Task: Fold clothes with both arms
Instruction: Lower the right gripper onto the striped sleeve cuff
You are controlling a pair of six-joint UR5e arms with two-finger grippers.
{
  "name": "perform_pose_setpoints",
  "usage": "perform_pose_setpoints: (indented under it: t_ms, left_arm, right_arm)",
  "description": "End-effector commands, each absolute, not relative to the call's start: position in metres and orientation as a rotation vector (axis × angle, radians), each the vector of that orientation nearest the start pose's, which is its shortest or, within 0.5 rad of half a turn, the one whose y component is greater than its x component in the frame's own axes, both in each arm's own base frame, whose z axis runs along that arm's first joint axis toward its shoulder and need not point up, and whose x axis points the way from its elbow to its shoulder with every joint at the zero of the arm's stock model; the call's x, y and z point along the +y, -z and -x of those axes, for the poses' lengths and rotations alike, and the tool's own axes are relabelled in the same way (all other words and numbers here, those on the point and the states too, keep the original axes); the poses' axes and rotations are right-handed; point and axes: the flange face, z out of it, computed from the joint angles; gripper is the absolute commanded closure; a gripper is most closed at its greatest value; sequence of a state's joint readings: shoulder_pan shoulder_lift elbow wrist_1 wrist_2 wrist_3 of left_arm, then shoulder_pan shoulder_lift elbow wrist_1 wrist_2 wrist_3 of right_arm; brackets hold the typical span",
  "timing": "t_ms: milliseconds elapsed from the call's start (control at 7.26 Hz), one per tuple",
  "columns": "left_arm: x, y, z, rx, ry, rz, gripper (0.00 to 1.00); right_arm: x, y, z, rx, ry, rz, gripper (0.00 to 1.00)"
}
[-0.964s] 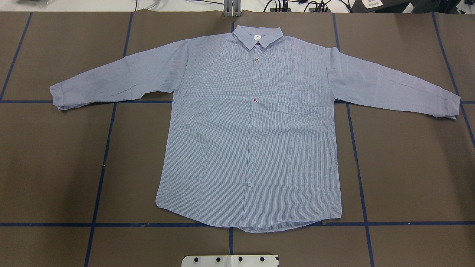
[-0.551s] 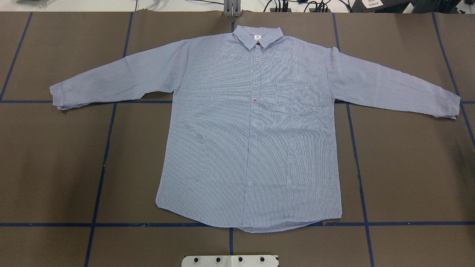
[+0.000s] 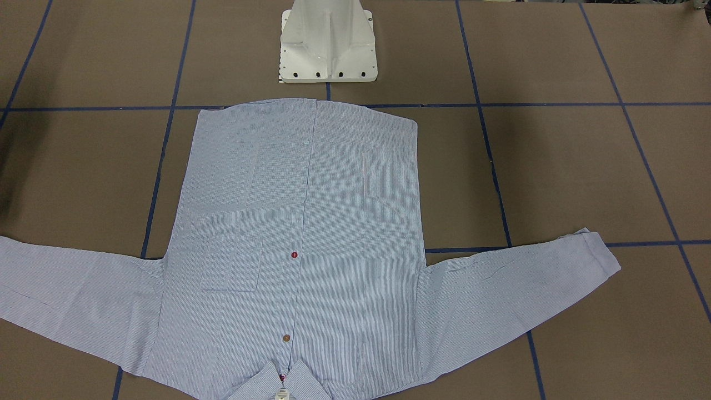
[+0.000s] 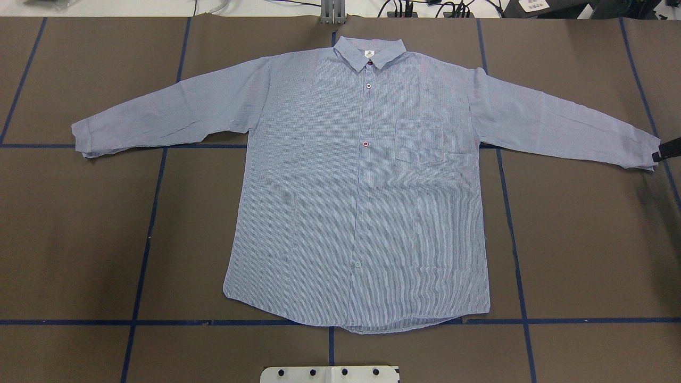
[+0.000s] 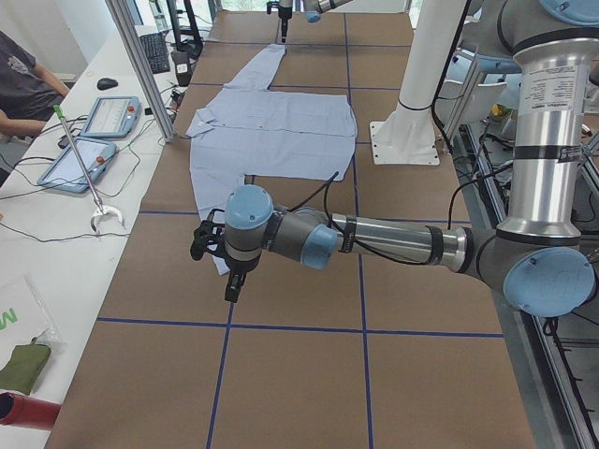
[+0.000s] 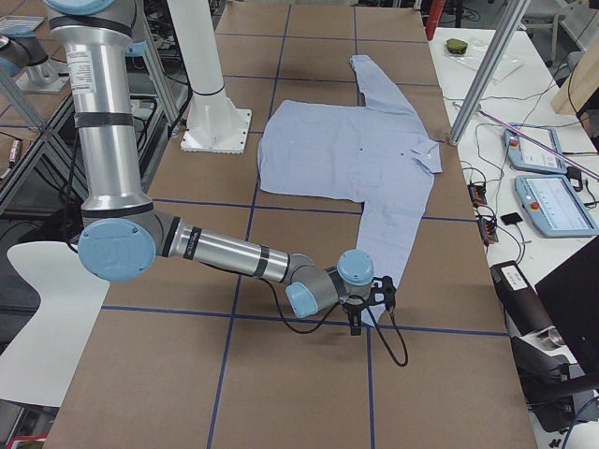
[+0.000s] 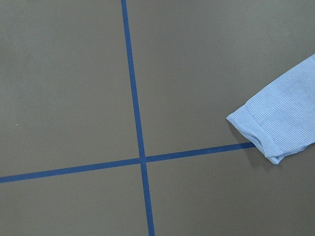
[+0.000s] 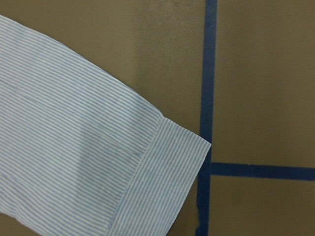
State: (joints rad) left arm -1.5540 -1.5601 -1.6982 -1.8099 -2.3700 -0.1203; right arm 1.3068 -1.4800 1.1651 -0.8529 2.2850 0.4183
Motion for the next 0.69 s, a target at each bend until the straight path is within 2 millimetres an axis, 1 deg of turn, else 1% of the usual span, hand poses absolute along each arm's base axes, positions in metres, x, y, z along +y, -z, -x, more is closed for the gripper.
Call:
perform_pose_setpoints:
  t_ms: [0,138,275,413,551]
  left_arm:
    - [-0.502,-0.570,0.053,0.811,-0.048,-0.286,0.01]
    - [-0.502,-0.569,0.053,0.811,-0.048,-0.288,0.01]
    - [-0.502,-0.569,0.053,0.811,-0.047,-0.287,0.01]
    - [-0.502,-0.568,0.053,0.811,-0.048,-0.290,0.01]
    - [-0.502,-0.565,0.053,0.812,-0.048,-0.292,0.01]
  right_arm:
    - [-0.534,-0.738,0.078,-0.794,-0.001,-0.118,0.12]
    - [-0.534,-0.738,0.078,-0.795,0.000,-0.117,0.21]
    - [-0.533,-0.740,0.078,-0.793,-0.003,-0.112,0.32]
    - [-0.533,-0.740,0.082,-0.794,0.003,-0.108,0.34]
    - [-0.532,-0.739,0.091,-0.794,0.017,-0.101,0.34]
